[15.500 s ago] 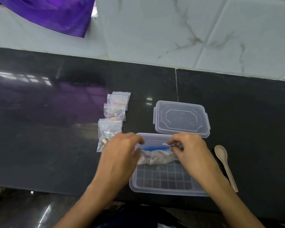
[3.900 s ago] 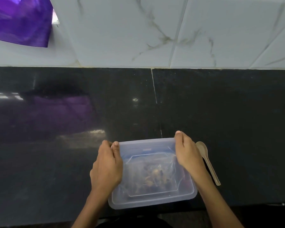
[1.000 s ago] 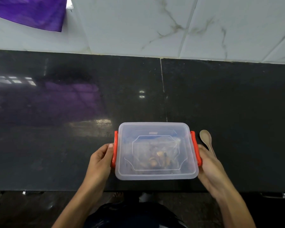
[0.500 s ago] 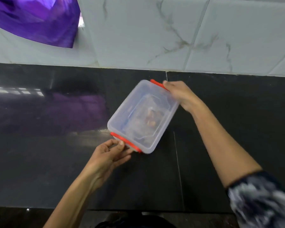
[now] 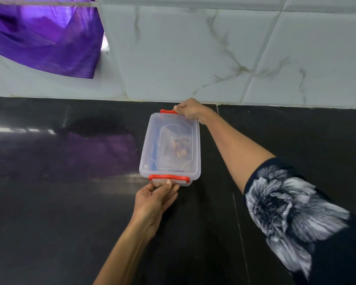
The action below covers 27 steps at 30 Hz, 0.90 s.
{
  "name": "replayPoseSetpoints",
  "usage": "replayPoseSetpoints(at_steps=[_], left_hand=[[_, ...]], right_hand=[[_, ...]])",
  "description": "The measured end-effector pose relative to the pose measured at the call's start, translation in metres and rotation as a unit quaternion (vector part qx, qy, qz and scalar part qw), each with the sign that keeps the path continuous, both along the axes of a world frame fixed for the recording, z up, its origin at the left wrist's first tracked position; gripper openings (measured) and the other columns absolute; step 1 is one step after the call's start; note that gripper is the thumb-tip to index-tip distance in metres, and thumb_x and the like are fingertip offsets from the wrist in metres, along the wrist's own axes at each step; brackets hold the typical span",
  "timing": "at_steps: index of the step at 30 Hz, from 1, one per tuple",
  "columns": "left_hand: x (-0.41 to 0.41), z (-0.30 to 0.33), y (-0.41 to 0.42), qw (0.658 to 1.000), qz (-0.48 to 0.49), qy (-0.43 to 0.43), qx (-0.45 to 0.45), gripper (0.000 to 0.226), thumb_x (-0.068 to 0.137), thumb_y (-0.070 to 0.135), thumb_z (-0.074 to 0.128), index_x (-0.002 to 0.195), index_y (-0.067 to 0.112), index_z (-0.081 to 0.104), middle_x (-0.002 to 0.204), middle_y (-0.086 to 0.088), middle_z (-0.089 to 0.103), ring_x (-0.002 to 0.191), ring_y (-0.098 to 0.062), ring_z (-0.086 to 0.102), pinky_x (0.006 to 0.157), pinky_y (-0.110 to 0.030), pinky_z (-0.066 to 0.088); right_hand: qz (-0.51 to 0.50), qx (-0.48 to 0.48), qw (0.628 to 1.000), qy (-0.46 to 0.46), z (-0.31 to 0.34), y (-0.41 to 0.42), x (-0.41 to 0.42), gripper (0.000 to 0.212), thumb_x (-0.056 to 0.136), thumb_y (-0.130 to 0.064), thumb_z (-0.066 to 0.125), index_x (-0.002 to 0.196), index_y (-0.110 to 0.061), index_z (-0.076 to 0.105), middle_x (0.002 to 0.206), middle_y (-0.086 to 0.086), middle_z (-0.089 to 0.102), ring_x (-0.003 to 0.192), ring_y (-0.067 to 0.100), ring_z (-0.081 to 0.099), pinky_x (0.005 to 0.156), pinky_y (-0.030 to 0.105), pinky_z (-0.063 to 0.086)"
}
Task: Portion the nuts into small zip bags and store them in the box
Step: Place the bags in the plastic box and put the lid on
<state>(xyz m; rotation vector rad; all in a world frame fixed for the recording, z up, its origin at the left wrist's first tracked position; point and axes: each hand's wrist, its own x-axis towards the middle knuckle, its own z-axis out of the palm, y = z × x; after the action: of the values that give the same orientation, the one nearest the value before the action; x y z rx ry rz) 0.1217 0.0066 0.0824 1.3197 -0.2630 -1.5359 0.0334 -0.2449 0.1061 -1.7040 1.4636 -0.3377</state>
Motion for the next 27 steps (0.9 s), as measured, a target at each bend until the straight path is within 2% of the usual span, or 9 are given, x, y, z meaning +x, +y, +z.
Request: replayPoseSetpoints(at_steps=[2,4,8,13,18,20,22,25,27], left_hand=[[-0.001,-0.001,-0.002,1.000,0.002,0.001,0.004,0.011,0.092,0.004,0.056,0.094,0.006,0.066,0.080,-0.005,0.075,0.076,-0.010,0.072,0.082,-0.028,0.056],[0.000,-0.001,-0.002,1.000,0.004,0.002,0.009,0.009,0.091,0.005,0.057,0.095,0.004,0.066,0.081,-0.006,0.075,0.077,-0.012,0.073,0.080,-0.028,0.057],[0.004,-0.001,0.004,0.999,-0.017,-0.018,0.030,0.013,0.089,0.012,0.062,0.098,0.005,0.066,0.087,-0.006,0.076,0.080,-0.015,0.073,0.072,-0.027,0.057],[0.002,-0.004,0.025,0.991,-0.081,-0.097,0.040,0.013,0.088,0.021,0.063,0.099,0.013,0.066,0.088,0.002,0.076,0.084,-0.013,0.073,0.077,-0.029,0.055],[-0.021,-0.010,0.036,0.972,-0.128,-0.197,-0.014,0.008,0.088,0.021,0.065,0.095,0.020,0.067,0.092,0.003,0.075,0.091,-0.010,0.069,0.082,-0.023,0.054],[-0.032,-0.016,0.038,0.950,-0.160,-0.260,-0.062,0.010,0.088,0.022,0.065,0.098,0.025,0.066,0.101,0.005,0.072,0.097,-0.004,0.066,0.083,-0.018,0.053],[-0.044,-0.025,0.042,0.910,-0.206,-0.347,-0.098,0.024,0.090,0.029,0.063,0.114,0.029,0.060,0.122,0.008,0.064,0.111,-0.001,0.059,0.097,-0.024,0.049],[-0.061,-0.039,0.050,0.809,-0.265,-0.509,-0.131,0.052,0.095,0.037,0.053,0.143,0.026,0.038,0.152,0.011,0.032,0.142,-0.006,0.024,0.120,-0.035,0.016],[-0.070,-0.045,0.053,0.749,-0.304,-0.571,-0.142,0.057,0.098,0.039,0.046,0.149,0.026,0.026,0.159,0.008,0.014,0.147,-0.007,0.004,0.119,-0.035,0.000]], right_hand=[[0.004,-0.004,1.000,-0.002,-0.004,-0.003,0.000,0.039,0.099,-0.027,0.049,0.091,0.006,0.066,0.102,0.011,0.066,0.097,0.023,0.060,0.091,0.033,0.044],[0.005,-0.005,1.000,-0.016,-0.004,-0.001,0.000,0.036,0.099,-0.026,0.049,0.080,0.001,0.063,0.082,0.004,0.054,0.080,0.019,0.049,0.077,0.027,0.038],[-0.053,-0.068,0.988,-0.131,0.000,0.019,-0.014,0.031,0.098,-0.021,0.050,0.123,-0.006,0.060,0.123,0.003,0.060,0.107,0.009,0.051,0.086,0.016,0.040],[-0.130,-0.140,0.962,-0.194,-0.006,0.098,-0.070,0.022,0.096,-0.013,0.052,0.115,-0.014,0.064,0.106,-0.013,0.062,0.098,-0.003,0.056,0.076,-0.004,0.038],[-0.174,-0.113,0.967,-0.145,-0.035,0.195,-0.145,0.022,0.094,-0.009,0.055,0.099,-0.029,0.065,0.102,-0.019,0.064,0.096,-0.009,0.058,0.081,0.005,0.044],[-0.217,-0.100,0.965,-0.105,-0.049,0.228,-0.172,0.023,0.093,-0.008,0.056,0.098,-0.029,0.064,0.102,-0.016,0.064,0.097,-0.005,0.058,0.084,0.012,0.044],[-0.278,-0.091,0.954,-0.073,-0.062,0.260,-0.195,0.021,0.091,-0.008,0.058,0.101,-0.026,0.064,0.106,-0.006,0.064,0.100,0.004,0.059,0.085,0.018,0.042],[-0.375,-0.088,0.922,-0.041,-0.076,0.306,-0.218,0.021,0.089,-0.007,0.061,0.105,-0.020,0.063,0.110,0.003,0.062,0.103,0.016,0.058,0.083,0.024,0.041],[-0.431,-0.088,0.898,-0.007,-0.079,0.328,-0.224,0.026,0.087,-0.008,0.064,0.112,-0.016,0.061,0.110,0.005,0.060,0.098,0.017,0.055,0.079,0.028,0.040]])
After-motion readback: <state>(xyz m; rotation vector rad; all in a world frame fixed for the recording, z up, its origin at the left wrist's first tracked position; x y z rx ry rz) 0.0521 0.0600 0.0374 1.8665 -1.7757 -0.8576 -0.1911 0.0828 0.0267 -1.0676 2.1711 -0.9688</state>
